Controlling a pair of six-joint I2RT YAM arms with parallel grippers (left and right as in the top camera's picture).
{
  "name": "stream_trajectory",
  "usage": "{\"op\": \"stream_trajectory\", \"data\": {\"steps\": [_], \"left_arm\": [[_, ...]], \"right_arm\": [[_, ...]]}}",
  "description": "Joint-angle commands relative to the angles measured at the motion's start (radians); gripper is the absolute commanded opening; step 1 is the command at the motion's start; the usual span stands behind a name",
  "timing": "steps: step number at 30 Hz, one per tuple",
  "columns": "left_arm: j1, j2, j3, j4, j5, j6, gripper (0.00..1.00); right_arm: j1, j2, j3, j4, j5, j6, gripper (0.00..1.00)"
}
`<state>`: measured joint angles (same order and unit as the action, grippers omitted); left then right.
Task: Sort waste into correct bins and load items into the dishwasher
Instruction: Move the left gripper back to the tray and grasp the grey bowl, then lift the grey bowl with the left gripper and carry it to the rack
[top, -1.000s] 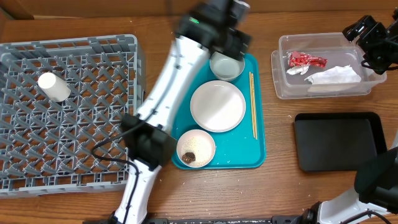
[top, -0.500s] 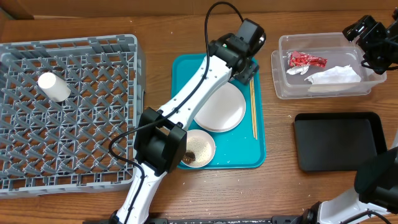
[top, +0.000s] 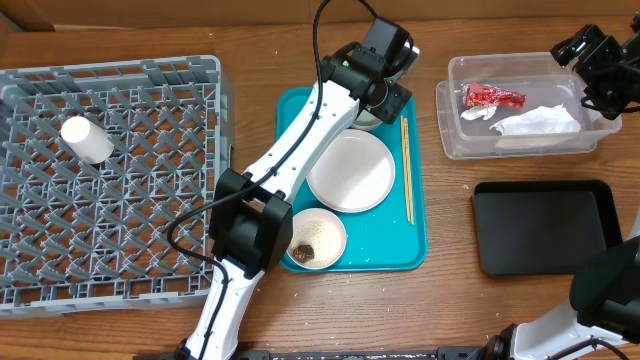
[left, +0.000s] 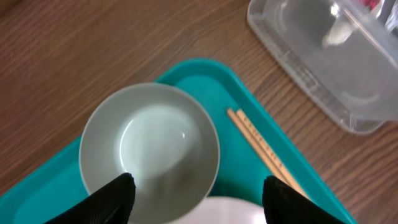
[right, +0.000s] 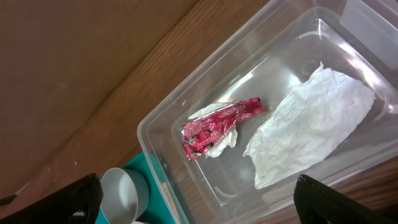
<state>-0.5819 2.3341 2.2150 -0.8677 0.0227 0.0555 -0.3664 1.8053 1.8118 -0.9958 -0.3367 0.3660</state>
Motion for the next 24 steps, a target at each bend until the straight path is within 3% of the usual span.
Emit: {"op": "stream_trajectory", "data": {"steps": [1,8,11,13,24], "left_arm": [[-0.002,0.003,-0.064,0.040,0.037,0.017,0.66],[-0.008,0.003,-0.175,0.122,0.075,0.027,0.60],[-0.008,0.003,-0.223,0.163,0.074,0.027,0.49],[-0.008,0.003,-0.244,0.182,0.074,0.027,0.47],[-0.008,0.022,-0.265,0.216,0.072,0.027,0.34]], "right_arm": [[-0.002,-0.015,0.025,0.003,-0.004,0.002,1.00],[-0.002,-0.015,0.025,0.003,-0.004,0.002,1.00],[-0.002,-0.015,0.025,0.003,-0.004,0.002,1.00],[-0.002,-0.015,0.025,0.003,-0.004,0.002,1.00],[-0.002,-0.015,0.025,0.003,-0.004,0.002,1.00]]}}
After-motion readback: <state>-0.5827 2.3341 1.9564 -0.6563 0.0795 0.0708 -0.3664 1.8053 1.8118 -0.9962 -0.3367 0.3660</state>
